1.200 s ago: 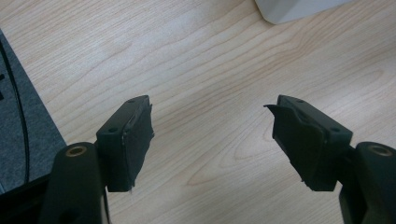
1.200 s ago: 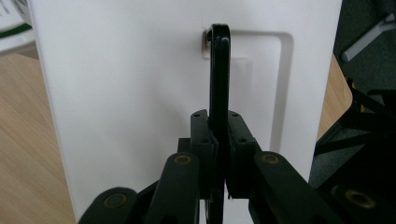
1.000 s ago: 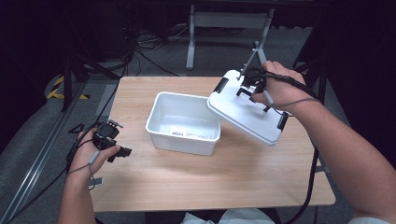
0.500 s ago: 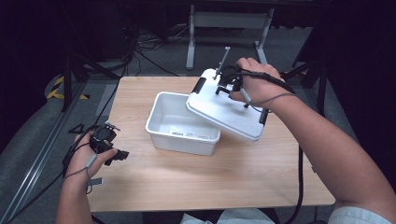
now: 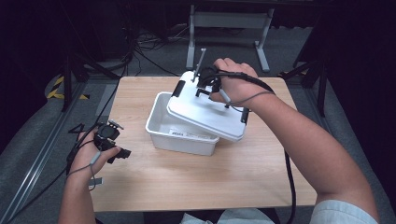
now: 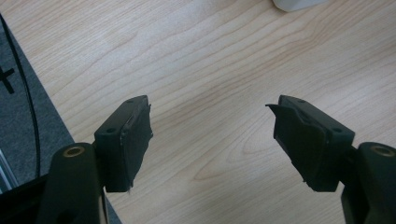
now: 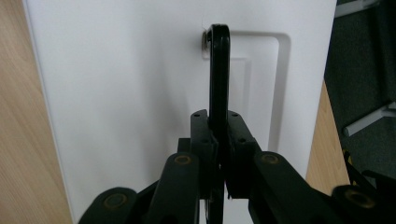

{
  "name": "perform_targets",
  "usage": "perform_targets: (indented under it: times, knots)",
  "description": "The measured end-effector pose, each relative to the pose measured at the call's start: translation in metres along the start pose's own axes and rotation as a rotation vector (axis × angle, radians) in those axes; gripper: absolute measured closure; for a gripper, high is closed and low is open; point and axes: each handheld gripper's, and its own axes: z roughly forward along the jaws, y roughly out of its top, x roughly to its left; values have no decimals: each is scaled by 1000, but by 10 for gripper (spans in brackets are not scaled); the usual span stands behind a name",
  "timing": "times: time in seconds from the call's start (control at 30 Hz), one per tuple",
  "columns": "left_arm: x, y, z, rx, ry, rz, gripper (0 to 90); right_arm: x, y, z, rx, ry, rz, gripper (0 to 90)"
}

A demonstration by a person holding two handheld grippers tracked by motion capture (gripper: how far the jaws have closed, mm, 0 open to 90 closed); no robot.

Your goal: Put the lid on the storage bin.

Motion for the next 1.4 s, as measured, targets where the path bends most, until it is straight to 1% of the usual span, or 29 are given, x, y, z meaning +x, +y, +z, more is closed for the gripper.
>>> perform_targets:
  times: [0.07,0.13,0.2,0.23,0.3,0.33,0.37,0.5,0.6,0.7,0.93,1.07,1.1,1.17,1.2,1.23,1.27,1.4]
  knots:
    - [0,1,0,1,-5,-4,284,3,8,2,10,-10,-19,848]
    - [1,2,0,-8,-3,2,283,8,17,7,16,-8,-37,847]
    - [1,3,0,-10,-8,-1,282,10,20,10,20,-10,-47,847]
    - [2,3,1,-8,-8,2,281,14,26,14,19,-6,-63,847]
    - [2,4,2,-2,-5,4,281,16,29,16,21,-5,-69,847]
    - [1,4,2,-1,-9,4,281,17,35,19,20,-4,-80,847]
    - [1,4,2,-1,-9,4,280,17,35,19,20,-4,-80,847]
    - [2,4,2,-9,-13,-3,280,21,47,26,30,3,-104,847]
    - [3,3,1,-10,-13,4,280,23,55,33,35,-2,-120,847]
    - [4,3,2,-6,-16,8,280,26,61,39,38,9,-137,847]
    - [4,3,2,-6,-19,7,280,30,69,48,39,17,-156,846]
    - [3,4,3,-3,-17,5,280,33,71,53,40,34,-162,846]
    - [2,4,3,0,-27,4,280,34,72,54,40,38,-164,846]
    - [1,4,4,-2,-30,9,280,35,73,56,42,32,-169,846]
    - [2,5,4,-1,-26,16,280,36,73,58,40,36,-164,846]
    - [1,5,4,0,-31,11,280,37,74,59,40,28,-177,846]
    - [2,5,4,6,-29,15,279,37,74,60,39,30,-176,846]
    - [1,5,4,3,-33,12,280,38,75,64,33,29,-174,846]
